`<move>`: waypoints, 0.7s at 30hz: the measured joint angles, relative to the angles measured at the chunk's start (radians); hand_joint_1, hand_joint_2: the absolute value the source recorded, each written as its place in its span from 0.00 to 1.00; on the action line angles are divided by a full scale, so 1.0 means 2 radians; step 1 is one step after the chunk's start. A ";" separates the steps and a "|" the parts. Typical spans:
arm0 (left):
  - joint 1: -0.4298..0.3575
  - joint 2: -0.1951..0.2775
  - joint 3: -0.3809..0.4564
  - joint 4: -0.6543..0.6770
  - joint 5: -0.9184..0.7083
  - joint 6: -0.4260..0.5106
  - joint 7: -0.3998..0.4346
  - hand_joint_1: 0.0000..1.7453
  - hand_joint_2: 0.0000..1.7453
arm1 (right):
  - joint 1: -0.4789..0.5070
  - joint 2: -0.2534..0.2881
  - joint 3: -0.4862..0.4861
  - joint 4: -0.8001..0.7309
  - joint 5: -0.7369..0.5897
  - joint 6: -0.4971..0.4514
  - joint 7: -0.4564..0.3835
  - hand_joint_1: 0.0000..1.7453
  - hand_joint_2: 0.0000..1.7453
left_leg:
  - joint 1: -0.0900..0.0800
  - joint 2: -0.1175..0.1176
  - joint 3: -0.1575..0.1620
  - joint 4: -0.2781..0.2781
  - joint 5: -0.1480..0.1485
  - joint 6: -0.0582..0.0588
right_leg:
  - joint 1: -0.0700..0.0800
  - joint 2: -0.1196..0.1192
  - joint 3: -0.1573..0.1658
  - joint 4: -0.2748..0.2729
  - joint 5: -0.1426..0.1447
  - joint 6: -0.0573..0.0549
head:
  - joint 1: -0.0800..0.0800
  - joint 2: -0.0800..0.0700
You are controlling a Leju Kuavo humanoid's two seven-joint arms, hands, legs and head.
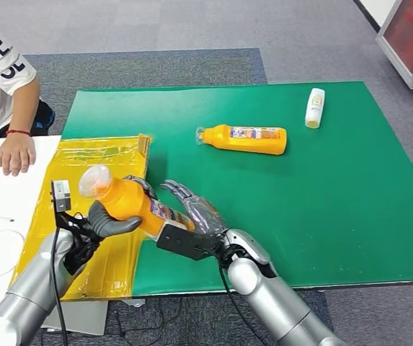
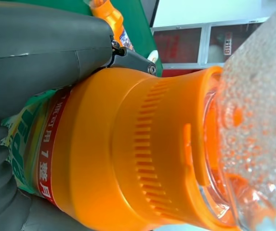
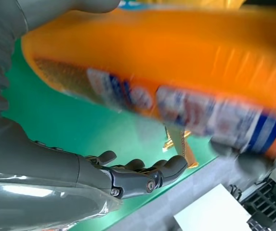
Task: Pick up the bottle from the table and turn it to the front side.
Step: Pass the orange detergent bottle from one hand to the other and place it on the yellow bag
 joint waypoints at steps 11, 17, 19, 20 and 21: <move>0.017 0.004 0.005 -0.040 -0.081 0.057 -0.005 1.00 1.00 | 0.005 0.000 -0.044 0.007 -0.051 0.014 -0.003 0.00 1.00 | 0.000 0.000 0.000 0.000 0.000 0.000 | 0.000 0.000 0.000 0.000 0.000 0.000 | 0.000 0.000; 0.020 0.011 -0.002 -0.082 -0.218 0.173 0.026 1.00 1.00 | 0.017 -0.001 -0.093 0.008 -0.064 0.003 -0.003 0.00 1.00 | 0.000 0.000 0.000 0.000 0.000 0.000 | 0.000 0.000 0.000 0.000 0.000 0.000 | 0.000 0.000; 0.020 0.014 -0.004 -0.100 -0.243 0.192 0.039 1.00 1.00 | 0.023 -0.001 -0.110 0.005 -0.056 -0.001 -0.002 0.00 1.00 | 0.000 0.000 0.000 0.000 0.000 0.000 | 0.000 0.000 0.000 0.000 0.000 0.000 | 0.000 0.000; 0.020 0.016 -0.005 -0.109 -0.253 0.199 0.046 1.00 1.00 | 0.026 -0.001 -0.118 0.003 -0.051 -0.003 -0.001 0.00 1.00 | 0.000 0.000 0.000 0.000 0.000 0.000 | 0.000 0.000 0.000 0.000 0.000 0.000 | 0.000 0.000; 0.018 0.018 -0.006 -0.115 -0.261 0.202 0.054 1.00 1.00 | 0.029 -0.001 -0.124 0.001 -0.045 -0.005 0.000 0.00 1.00 | 0.000 0.000 0.000 0.000 0.000 0.000 | 0.000 0.000 0.000 0.000 0.000 0.000 | 0.000 0.000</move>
